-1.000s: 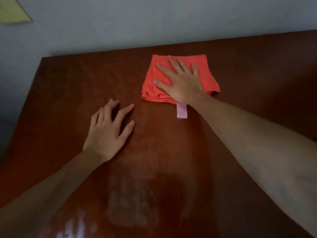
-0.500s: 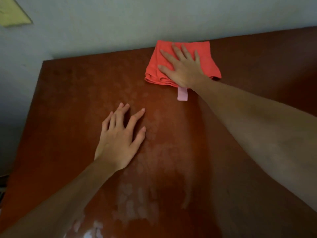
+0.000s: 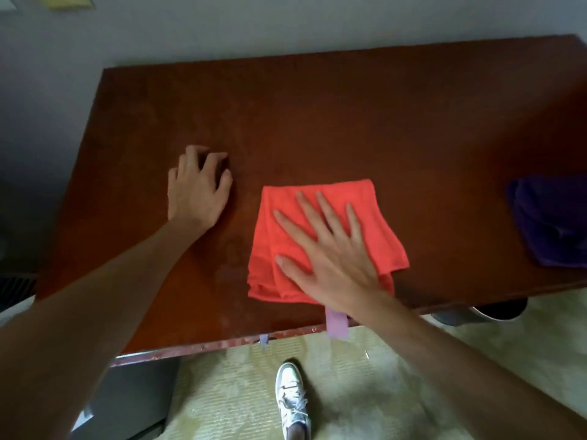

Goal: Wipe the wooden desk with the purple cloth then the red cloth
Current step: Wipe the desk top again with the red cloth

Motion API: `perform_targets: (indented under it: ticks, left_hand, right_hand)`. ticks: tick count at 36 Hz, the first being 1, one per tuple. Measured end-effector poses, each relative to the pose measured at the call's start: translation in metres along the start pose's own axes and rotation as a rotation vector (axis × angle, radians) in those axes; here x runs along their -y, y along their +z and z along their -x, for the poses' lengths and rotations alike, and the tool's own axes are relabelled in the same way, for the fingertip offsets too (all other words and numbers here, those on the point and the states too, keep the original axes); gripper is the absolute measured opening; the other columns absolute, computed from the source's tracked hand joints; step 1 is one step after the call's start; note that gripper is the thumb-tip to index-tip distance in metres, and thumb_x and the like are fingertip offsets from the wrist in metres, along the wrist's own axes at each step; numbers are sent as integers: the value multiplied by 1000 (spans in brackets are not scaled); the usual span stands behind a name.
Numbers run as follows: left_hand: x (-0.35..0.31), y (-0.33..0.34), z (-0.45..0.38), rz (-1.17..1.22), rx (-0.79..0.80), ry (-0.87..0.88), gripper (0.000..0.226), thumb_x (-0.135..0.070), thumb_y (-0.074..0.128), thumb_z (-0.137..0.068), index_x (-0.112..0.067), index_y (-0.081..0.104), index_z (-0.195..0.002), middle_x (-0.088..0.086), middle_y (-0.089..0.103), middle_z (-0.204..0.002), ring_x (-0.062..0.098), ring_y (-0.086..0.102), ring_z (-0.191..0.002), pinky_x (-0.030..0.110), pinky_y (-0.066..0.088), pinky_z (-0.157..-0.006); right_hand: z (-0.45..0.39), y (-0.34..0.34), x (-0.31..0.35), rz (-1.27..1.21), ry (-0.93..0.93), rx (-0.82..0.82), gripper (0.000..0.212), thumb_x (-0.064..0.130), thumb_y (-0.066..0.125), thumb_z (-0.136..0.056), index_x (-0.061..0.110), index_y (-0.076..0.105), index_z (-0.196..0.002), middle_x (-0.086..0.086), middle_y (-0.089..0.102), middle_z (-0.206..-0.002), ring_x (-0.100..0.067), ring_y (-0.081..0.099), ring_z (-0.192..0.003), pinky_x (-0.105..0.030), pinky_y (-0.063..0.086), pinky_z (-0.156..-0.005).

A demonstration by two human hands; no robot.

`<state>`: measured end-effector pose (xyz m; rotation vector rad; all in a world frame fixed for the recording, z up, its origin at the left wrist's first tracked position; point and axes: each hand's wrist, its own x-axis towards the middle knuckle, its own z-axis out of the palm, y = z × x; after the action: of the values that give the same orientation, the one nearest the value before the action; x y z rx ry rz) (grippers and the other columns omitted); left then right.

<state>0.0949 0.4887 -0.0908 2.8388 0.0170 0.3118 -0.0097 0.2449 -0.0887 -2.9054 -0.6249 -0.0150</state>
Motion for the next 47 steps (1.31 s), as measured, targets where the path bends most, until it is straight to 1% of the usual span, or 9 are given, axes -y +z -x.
perform_targets:
  ticks: [4,10,16,20,27,33,38,42,47]
  left_hand:
    - [22,-14,26,-42,47,19,48,-44,42,-97,-25,51,-140,10,43,-137,33,46,-125,50,35,-103]
    - [42,-28,23,-107,90,62,55,-58,35,-93,-34,49,-141,8,42,-139,32,46,-125,51,37,-103]
    - [56,-24,-9,-105,103,62,53,-53,41,-97,-32,43,-146,8,39,-144,31,44,-130,49,33,-107]
    - [71,-20,-24,-100,118,70,57,-58,34,-93,-33,46,-143,6,44,-139,28,45,-126,47,34,-104]
    - [77,-15,-22,-82,128,87,53,-54,34,-98,-34,43,-146,6,44,-141,26,43,-132,45,29,-110]
    - [77,-17,-23,-104,148,113,52,-50,33,-101,-32,42,-148,7,44,-147,22,35,-138,41,25,-115]
    - [79,-15,-24,-103,146,131,52,-52,30,-102,-32,40,-149,6,43,-149,19,28,-141,36,16,-118]
    - [79,-15,-23,-90,131,146,51,-51,28,-102,-32,40,-148,6,43,-149,20,28,-140,38,19,-118]
    - [78,-14,-22,-51,79,139,46,-44,30,-104,-30,47,-145,7,47,-144,24,39,-136,42,27,-113]
  right_hand:
    - [37,4,21,-20,5,-5,70,72,30,-97,45,19,-161,3,6,-174,-25,1,-160,-62,9,-124]
    - [8,7,21,-4,41,-20,73,77,31,-92,50,23,-159,4,12,-173,-23,7,-160,-61,10,-124]
    - [-109,8,13,-37,94,-9,77,78,20,-85,52,20,-158,4,12,-173,-25,7,-159,-61,4,-124]
    - [-197,11,-3,-52,106,2,71,76,32,-94,52,16,-159,4,5,-174,-25,2,-159,-61,0,-123]
    - [-326,12,-23,-39,159,-43,67,74,33,-97,50,21,-159,1,8,-173,-26,6,-159,-61,3,-124]
    - [-396,13,-35,-28,171,-73,67,74,35,-97,48,26,-158,1,14,-173,-26,9,-159,-61,4,-123]
    - [-417,13,-37,-19,196,-44,68,75,30,-97,49,21,-159,1,14,-172,-26,7,-159,-62,4,-123]
    - [-408,12,-35,6,176,-6,67,72,24,-100,47,15,-161,1,8,-173,-28,4,-159,-63,2,-123]
    - [-366,16,-15,18,147,-11,65,69,28,-102,46,15,-161,1,8,-173,-28,5,-159,-62,2,-123]
